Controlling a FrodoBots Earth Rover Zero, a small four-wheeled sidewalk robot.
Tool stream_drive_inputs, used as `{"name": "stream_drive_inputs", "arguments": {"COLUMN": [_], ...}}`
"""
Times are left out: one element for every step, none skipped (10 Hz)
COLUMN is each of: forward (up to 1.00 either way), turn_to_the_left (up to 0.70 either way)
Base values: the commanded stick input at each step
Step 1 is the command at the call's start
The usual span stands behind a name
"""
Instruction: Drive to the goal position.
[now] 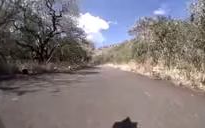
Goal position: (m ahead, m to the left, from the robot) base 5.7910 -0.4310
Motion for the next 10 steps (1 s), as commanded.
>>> {"name": "stream_drive_inputs", "arguments": {"forward": [0.5, 0.5, 0.5, 0.5, 0.5, 0.5, 0.5, 0.5, 0.5, 0.5], "turn_to_the_left": [0.0, 0.0, 0.0, 0.0, 0.0, 0.0, 0.0, 0.0, 0.0, 0.0]}}
